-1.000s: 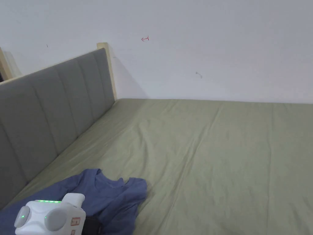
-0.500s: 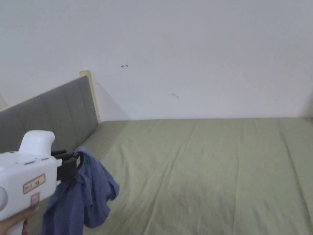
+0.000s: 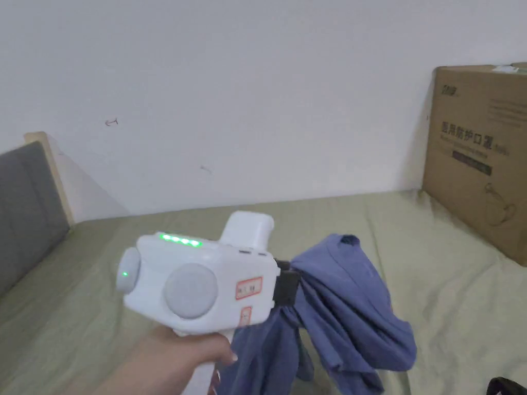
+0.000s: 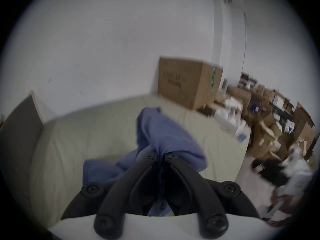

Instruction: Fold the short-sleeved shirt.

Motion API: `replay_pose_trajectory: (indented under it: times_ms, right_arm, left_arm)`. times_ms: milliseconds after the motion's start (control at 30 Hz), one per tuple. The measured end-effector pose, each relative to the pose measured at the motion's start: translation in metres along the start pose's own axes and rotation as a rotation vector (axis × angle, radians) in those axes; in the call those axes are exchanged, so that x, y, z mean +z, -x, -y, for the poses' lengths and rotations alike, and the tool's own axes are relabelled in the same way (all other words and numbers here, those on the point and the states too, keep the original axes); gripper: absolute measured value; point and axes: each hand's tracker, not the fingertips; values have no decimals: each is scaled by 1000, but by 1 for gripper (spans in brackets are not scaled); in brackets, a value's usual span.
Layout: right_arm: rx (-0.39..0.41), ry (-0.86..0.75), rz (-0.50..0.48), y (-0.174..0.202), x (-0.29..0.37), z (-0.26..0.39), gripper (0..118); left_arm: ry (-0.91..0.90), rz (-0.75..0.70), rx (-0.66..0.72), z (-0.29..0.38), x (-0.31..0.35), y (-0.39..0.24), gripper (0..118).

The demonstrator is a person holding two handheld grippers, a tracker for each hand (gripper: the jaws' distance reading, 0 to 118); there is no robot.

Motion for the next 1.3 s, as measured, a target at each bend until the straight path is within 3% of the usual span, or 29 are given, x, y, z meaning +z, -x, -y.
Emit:
replay_pose_trajectory:
  times_ms: [167, 267, 333, 400, 467, 600, 667, 733, 800, 900, 967, 1033, 1300]
  right_arm:
    - [-18, 27, 69, -26, -6, 13, 0]
    - [-38, 78, 81, -33, -14, 24, 0]
    - [-45, 100, 78, -34, -18, 29, 0]
    - [-37, 116, 82, -31, -22, 31, 0]
    - [-26, 122, 82, -26, -25, 30, 0]
    - [-18, 94, 48, -12, -24, 19, 0]
    - [-11, 64, 23, -3, -20, 13, 0]
    - [-2, 25, -5, 7, -16, 9, 0]
    - [16, -31, -31, 17, -11, 8, 0]
    - [78, -154, -48, 31, -6, 12, 0]
    - [120, -225, -7, 40, -2, 15, 0]
    - [119, -268, -2, 47, 2, 19, 0]
    - [141, -275, -9, 61, 5, 25, 0]
  left_arm:
    - [402, 29, 22, 113, -110, 6, 7]
    - [504, 47, 83, 162, -122, 14, 20]
    - [375, 75, 152, 166, -109, 24, 62]
    - [388, 64, 190, 160, -99, 35, 118]
    - [311, 62, 220, 142, -72, 48, 111]
    - [157, 27, 222, 105, -5, 60, 111]
    - [49, -13, 201, 97, 37, 56, 102]
    - [-119, -57, 167, 102, 75, 48, 61]
    - [-281, -127, 123, 117, 106, 38, 4]
    - [-504, -329, 81, 148, 144, 19, 0]
    - [-625, -424, 111, 168, 161, 10, 0]
    - [-691, -480, 145, 185, 174, 2, 0]
    - [-640, -526, 168, 197, 172, 1, 0]
